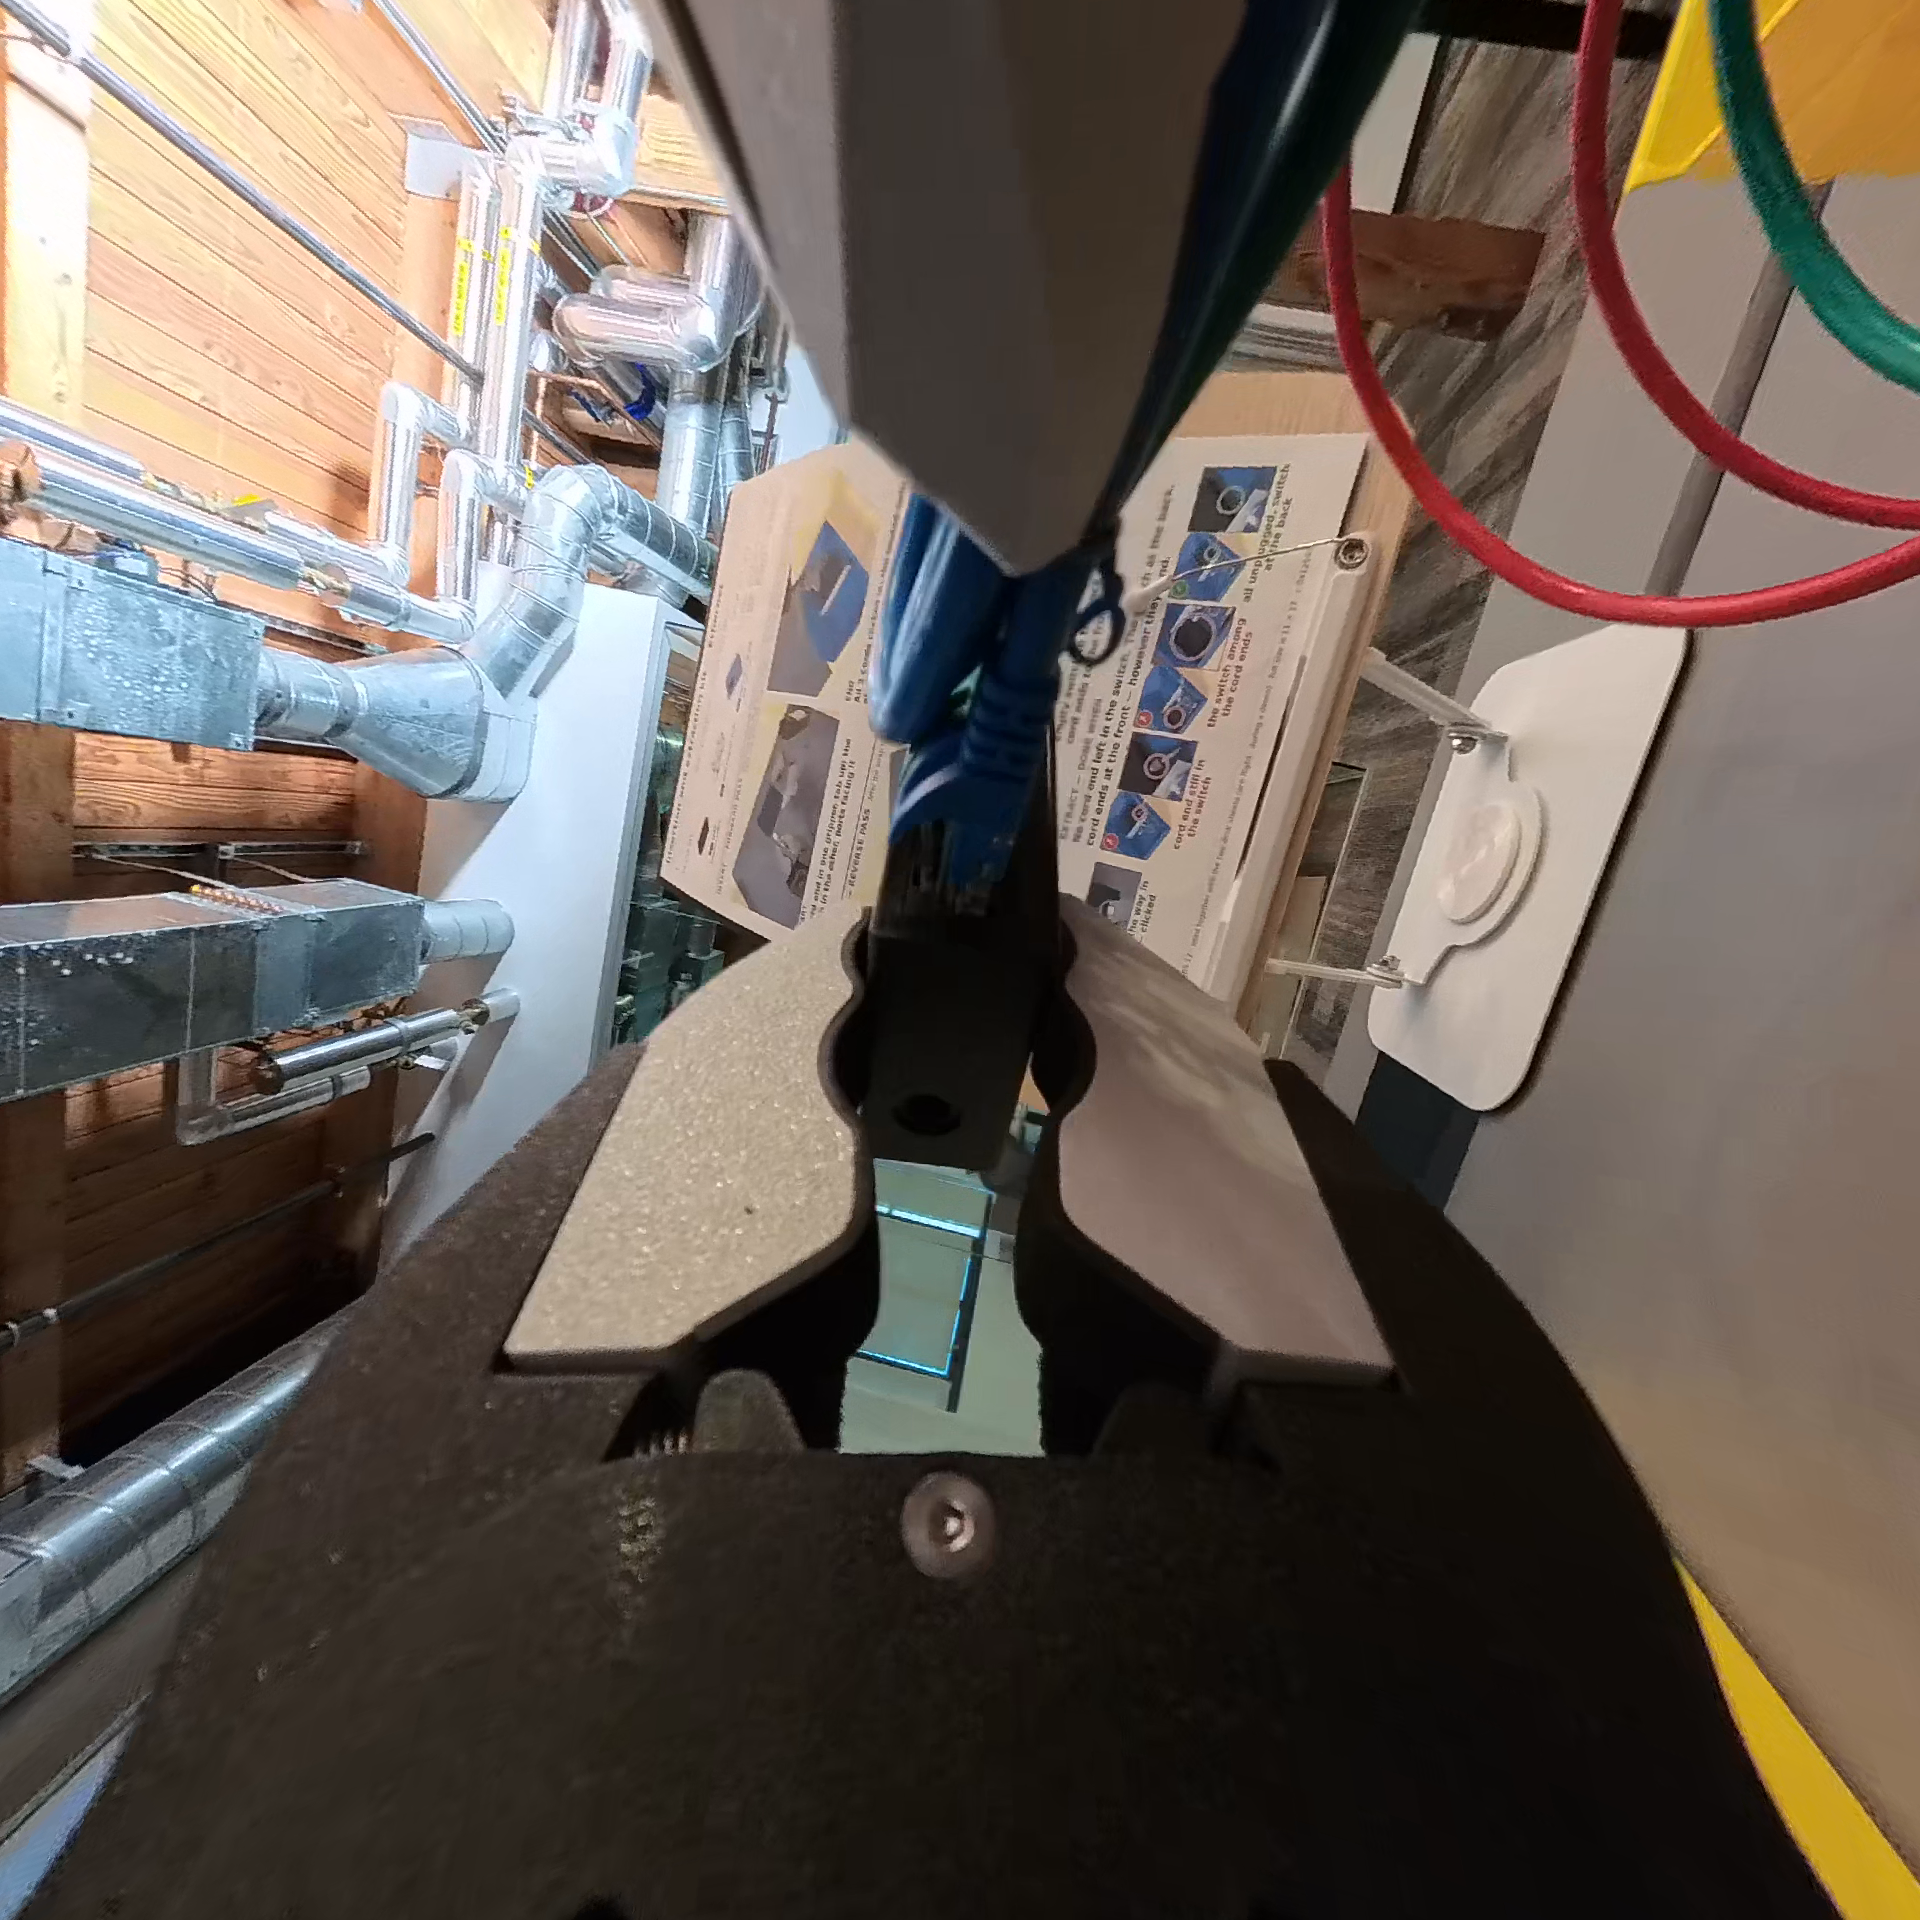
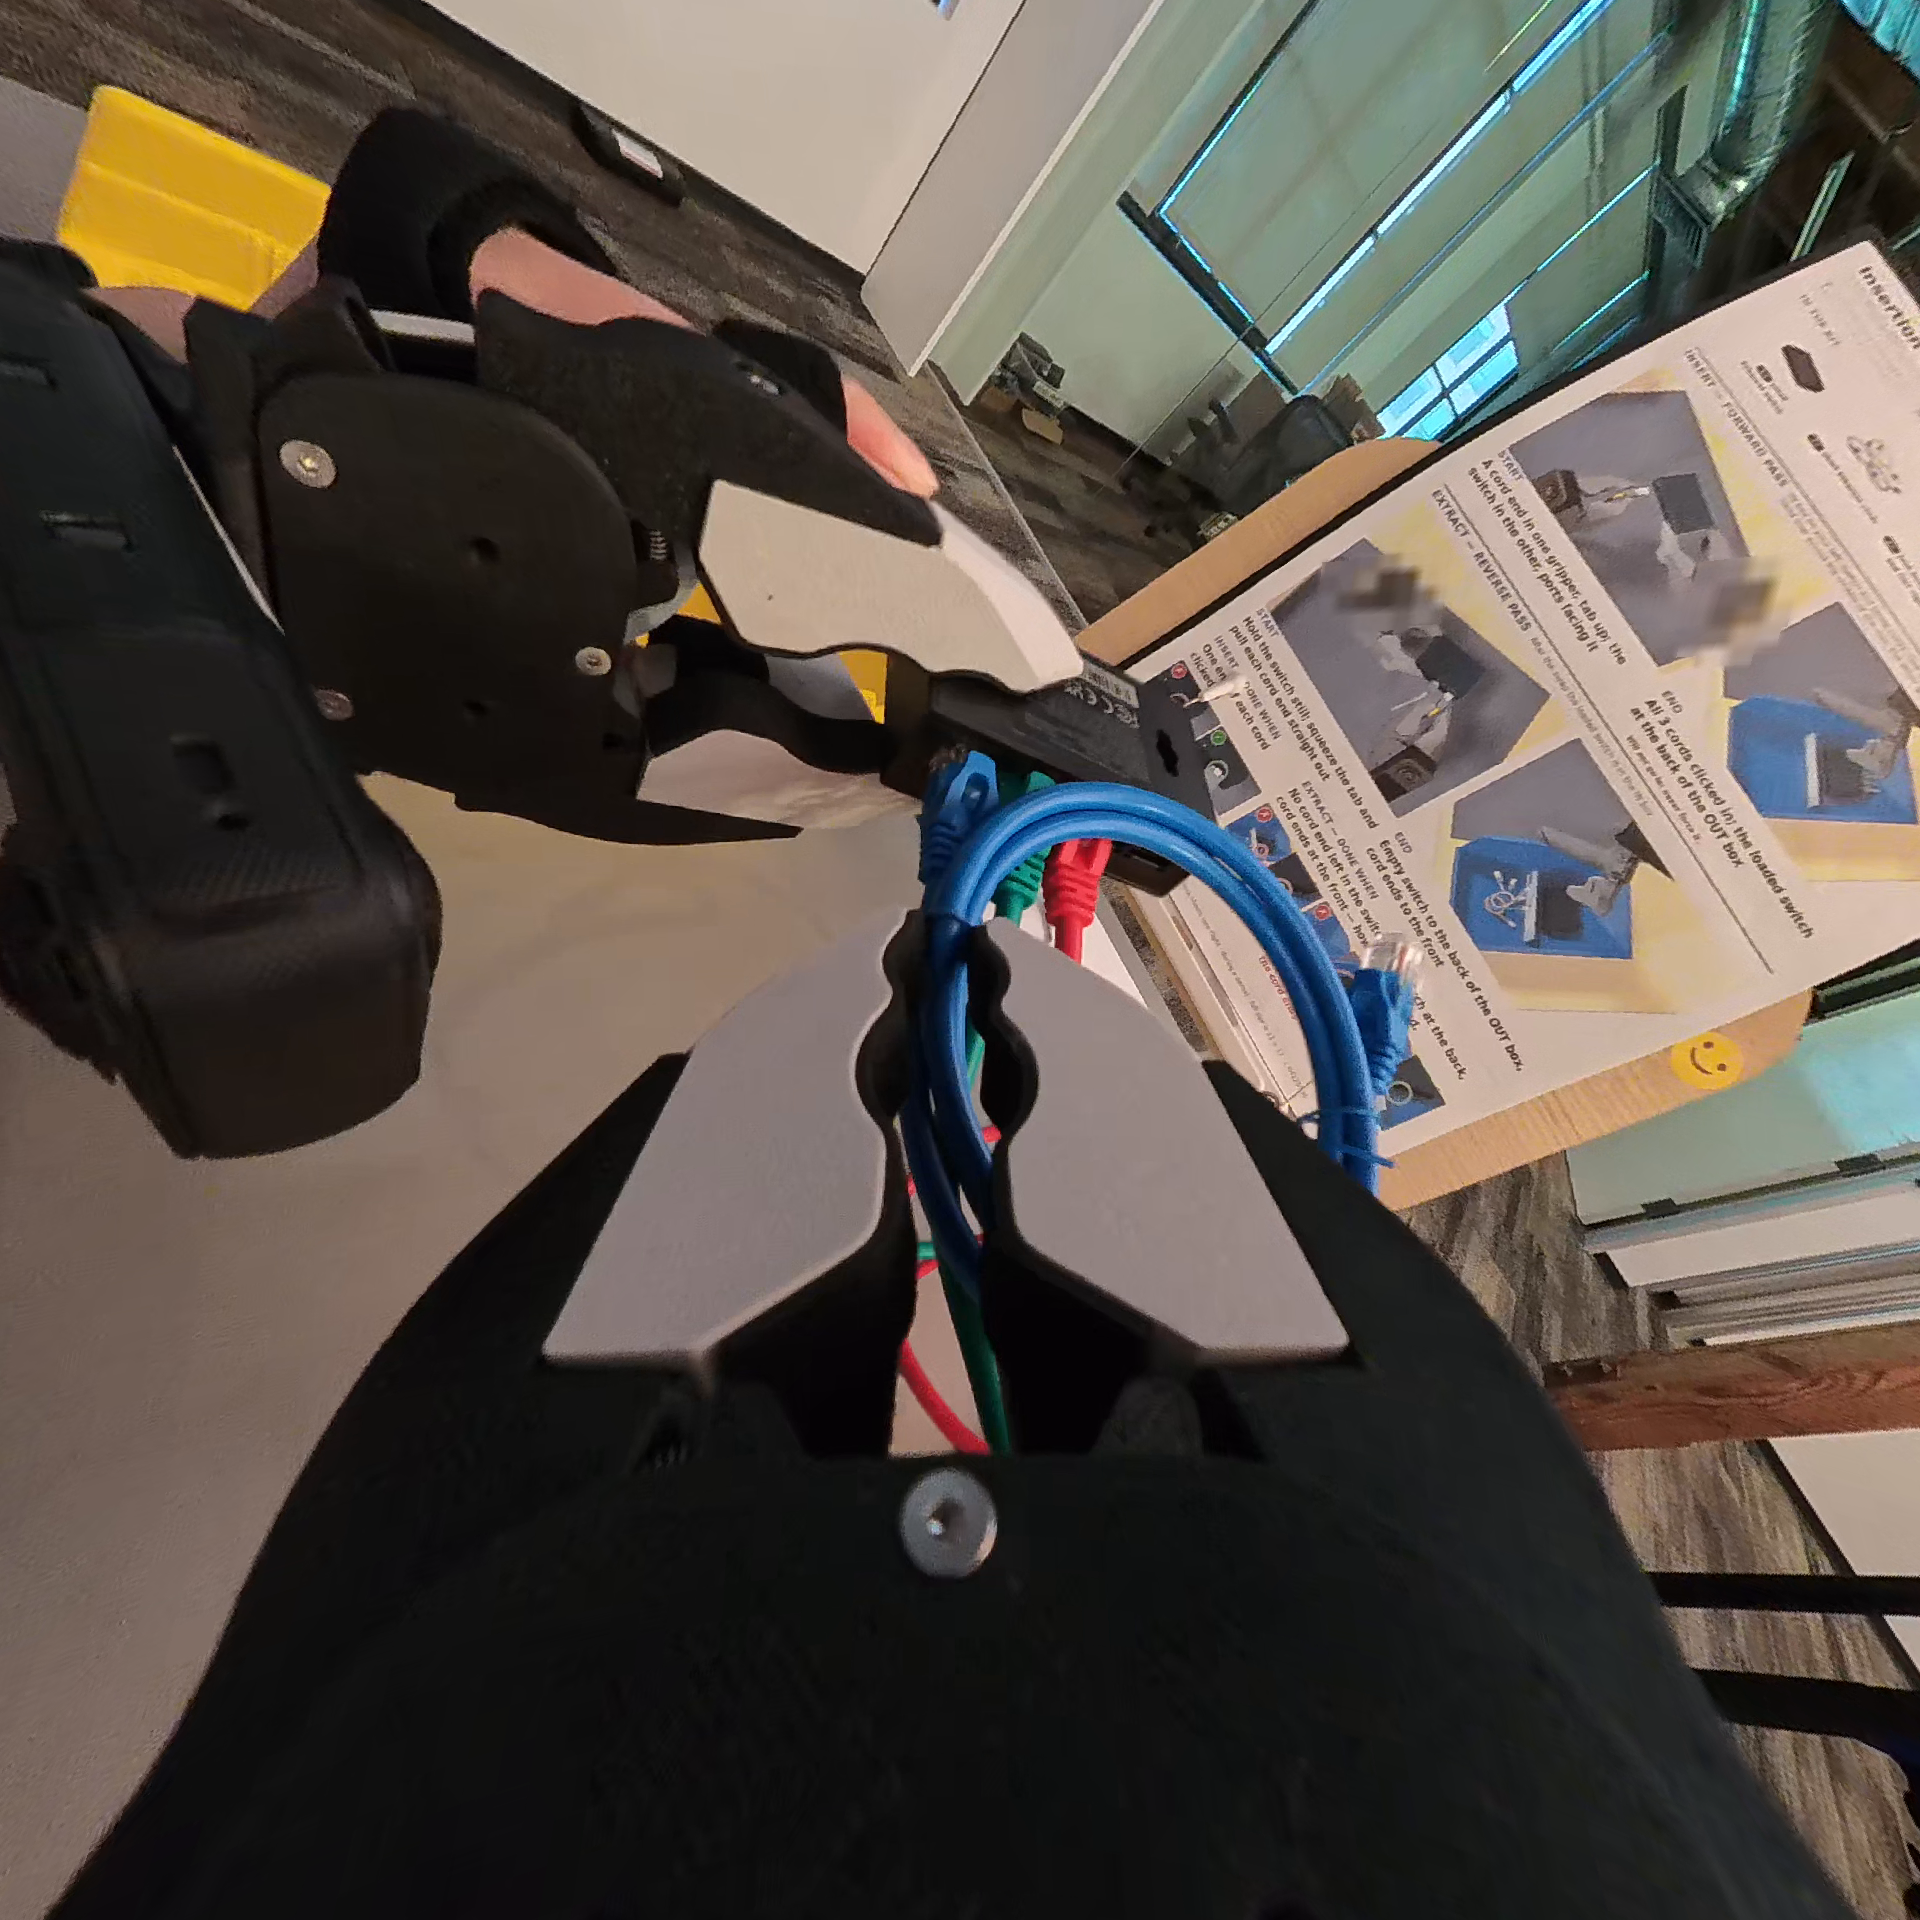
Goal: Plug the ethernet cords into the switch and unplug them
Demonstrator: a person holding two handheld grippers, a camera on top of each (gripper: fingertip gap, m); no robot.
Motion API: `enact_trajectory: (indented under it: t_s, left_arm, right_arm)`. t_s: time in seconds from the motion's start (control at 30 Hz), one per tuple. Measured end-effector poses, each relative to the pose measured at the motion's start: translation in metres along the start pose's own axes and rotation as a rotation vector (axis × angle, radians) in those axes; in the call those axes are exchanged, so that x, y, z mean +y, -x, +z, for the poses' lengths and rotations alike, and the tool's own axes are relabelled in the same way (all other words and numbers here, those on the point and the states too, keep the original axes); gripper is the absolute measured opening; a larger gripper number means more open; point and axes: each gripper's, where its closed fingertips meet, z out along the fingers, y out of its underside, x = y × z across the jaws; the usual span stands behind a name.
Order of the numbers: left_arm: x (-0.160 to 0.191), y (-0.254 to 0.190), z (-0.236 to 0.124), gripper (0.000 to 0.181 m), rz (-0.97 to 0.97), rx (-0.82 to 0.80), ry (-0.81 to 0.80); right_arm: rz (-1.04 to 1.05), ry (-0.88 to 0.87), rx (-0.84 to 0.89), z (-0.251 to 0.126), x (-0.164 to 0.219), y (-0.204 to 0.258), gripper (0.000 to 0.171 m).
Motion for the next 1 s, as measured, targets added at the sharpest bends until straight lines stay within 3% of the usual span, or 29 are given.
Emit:
enact_trajectory:
  t_s: [1.0]
  left_arm:
    - [-0.002,0.003,-0.004,0.026,-0.032,-0.011,0.011]
  right_arm:
    - [0.006,-0.054,0.015,-0.002,-0.011,0.003,0.004]
